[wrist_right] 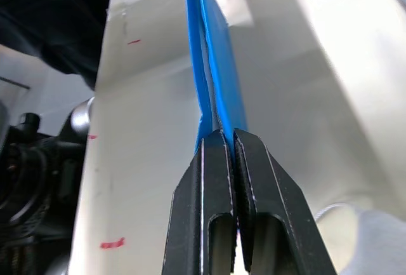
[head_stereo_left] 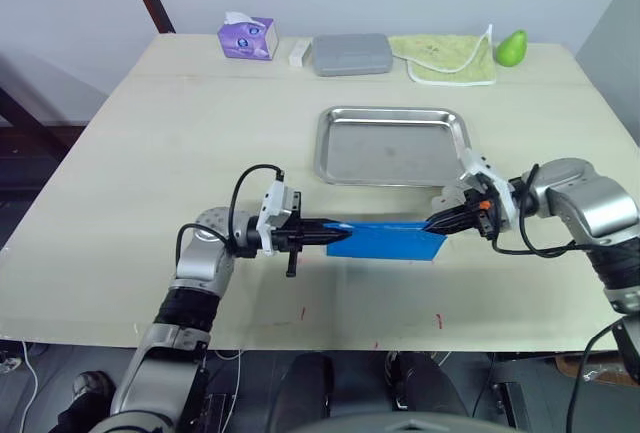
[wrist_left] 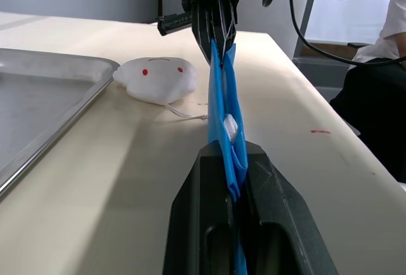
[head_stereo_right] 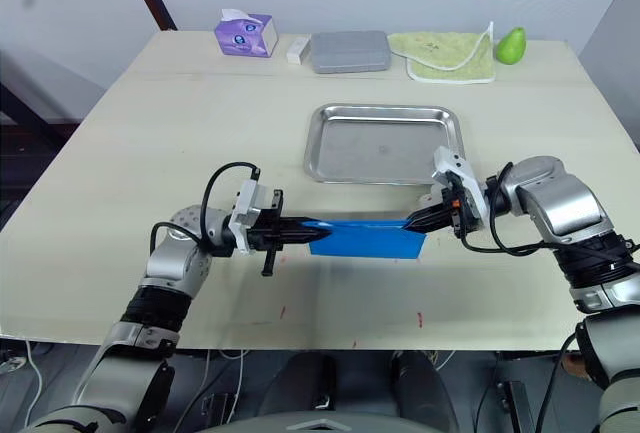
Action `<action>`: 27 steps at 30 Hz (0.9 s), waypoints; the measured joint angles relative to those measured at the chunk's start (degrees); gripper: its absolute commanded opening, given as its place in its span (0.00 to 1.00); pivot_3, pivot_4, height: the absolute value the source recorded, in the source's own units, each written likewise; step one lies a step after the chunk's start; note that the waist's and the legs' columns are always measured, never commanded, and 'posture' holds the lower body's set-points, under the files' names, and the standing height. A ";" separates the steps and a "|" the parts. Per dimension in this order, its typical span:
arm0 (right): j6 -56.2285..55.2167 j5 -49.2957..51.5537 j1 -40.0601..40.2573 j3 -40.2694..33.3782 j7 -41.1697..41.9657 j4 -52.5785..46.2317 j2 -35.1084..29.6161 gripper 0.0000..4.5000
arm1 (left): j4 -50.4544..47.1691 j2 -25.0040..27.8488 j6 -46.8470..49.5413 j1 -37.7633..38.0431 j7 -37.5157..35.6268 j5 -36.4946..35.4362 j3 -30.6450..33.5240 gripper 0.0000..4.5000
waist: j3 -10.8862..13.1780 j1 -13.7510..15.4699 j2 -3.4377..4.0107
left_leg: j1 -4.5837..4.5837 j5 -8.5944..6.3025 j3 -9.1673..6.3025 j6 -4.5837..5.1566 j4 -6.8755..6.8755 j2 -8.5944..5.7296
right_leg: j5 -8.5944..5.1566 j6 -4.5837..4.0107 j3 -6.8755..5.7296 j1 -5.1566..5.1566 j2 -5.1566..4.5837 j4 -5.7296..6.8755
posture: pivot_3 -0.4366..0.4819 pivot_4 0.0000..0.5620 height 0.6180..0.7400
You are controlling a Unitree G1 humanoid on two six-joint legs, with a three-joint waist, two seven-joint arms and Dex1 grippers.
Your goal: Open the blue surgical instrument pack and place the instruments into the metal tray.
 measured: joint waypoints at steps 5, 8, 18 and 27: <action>-1.67 3.50 6.47 -7.40 -0.75 -3.00 -1.73 0.73 | -0.50 -0.35 -0.48 -0.14 -0.06 0.29 -0.28 0.00 | 0.02 0.63 0.04 | -0.55 0.01 -0.25 0.00 0.19 -0.04 | 0.02 0.02 -0.22 -0.33 -0.07 -0.02 | 0.48 0.27 0.97; -5.40 6.88 13.75 -17.29 -0.72 -8.40 -5.12 0.94 | -0.24 0.06 -1.06 -0.14 -0.12 0.35 -0.03 0.00 | 0.02 1.16 0.04 | -0.58 0.01 -0.29 0.00 0.19 -0.06 | 0.01 0.02 -0.26 -0.35 -0.06 -0.05 | 0.48 0.27 0.97; -3.33 12.74 36.70 -43.22 -2.71 -21.44 -13.72 0.97 | 0.80 1.16 -2.40 -0.22 -0.12 0.36 0.45 0.00 | 0.02 1.19 0.05 | -0.51 0.01 -0.42 0.01 0.20 -0.08 | 0.01 0.03 -0.30 -0.22 -0.04 -0.03 | 0.48 0.27 0.97; 1.92 16.25 46.91 -59.35 -3.54 -27.26 -16.83 0.97 | 1.14 0.99 -3.94 -0.19 0.02 0.89 0.37 0.00 | 0.00 1.21 0.07 | -0.46 0.01 -0.47 0.01 0.20 -0.08 | 0.01 0.03 -0.32 -0.12 -0.01 -0.05 | 0.48 0.27 0.97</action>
